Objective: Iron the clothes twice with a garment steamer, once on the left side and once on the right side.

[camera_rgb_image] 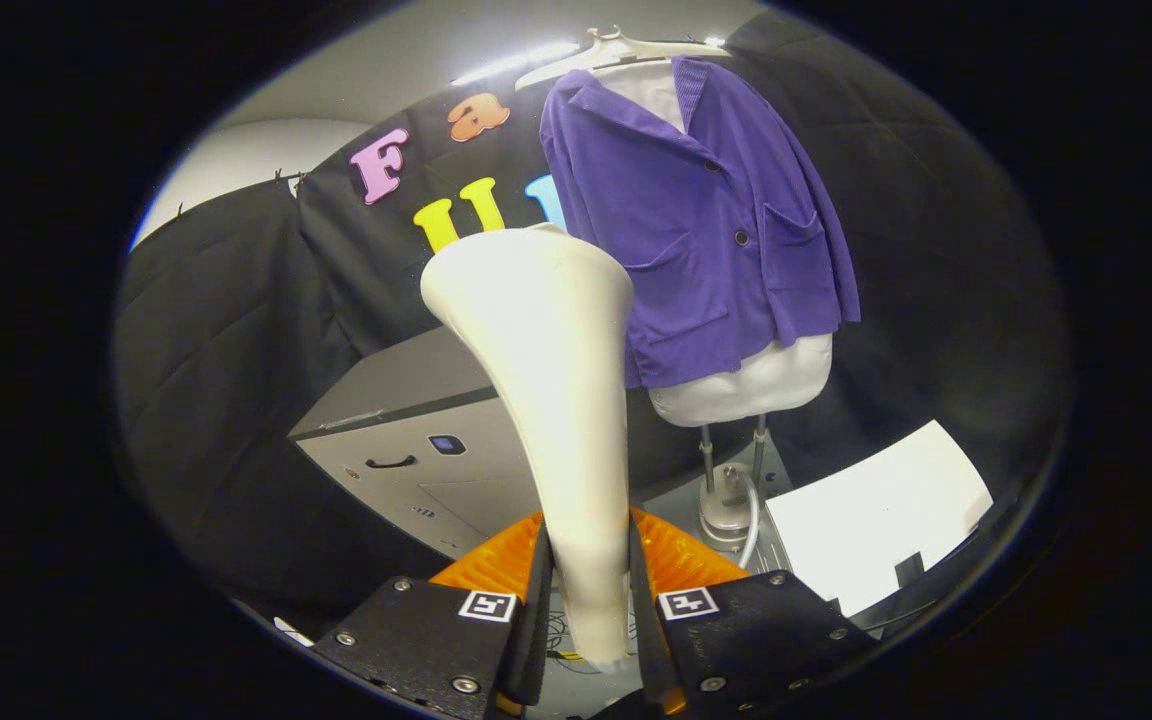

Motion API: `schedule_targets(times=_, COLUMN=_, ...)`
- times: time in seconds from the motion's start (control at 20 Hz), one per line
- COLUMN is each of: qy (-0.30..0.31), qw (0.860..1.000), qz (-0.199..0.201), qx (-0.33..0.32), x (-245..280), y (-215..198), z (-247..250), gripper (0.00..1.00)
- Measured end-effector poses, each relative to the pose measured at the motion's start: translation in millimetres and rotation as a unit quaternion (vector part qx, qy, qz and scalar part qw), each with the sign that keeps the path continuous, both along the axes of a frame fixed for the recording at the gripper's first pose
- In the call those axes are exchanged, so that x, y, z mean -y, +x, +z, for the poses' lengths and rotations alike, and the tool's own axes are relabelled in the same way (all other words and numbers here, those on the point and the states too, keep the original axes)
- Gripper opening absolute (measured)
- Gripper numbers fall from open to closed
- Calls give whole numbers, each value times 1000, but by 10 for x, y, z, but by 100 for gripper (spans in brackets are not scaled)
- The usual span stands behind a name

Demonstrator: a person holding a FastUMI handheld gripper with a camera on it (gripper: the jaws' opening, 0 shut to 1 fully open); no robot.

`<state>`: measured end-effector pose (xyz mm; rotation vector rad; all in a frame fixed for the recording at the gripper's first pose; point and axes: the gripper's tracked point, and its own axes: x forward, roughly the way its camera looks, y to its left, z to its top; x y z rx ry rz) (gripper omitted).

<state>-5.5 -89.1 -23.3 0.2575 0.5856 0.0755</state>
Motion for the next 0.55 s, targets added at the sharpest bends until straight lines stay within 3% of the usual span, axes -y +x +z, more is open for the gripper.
schedule_targets(times=0.55, qy=0, qw=1000, qz=20, qx=6, x=-102, y=-60, z=98, gripper=38)
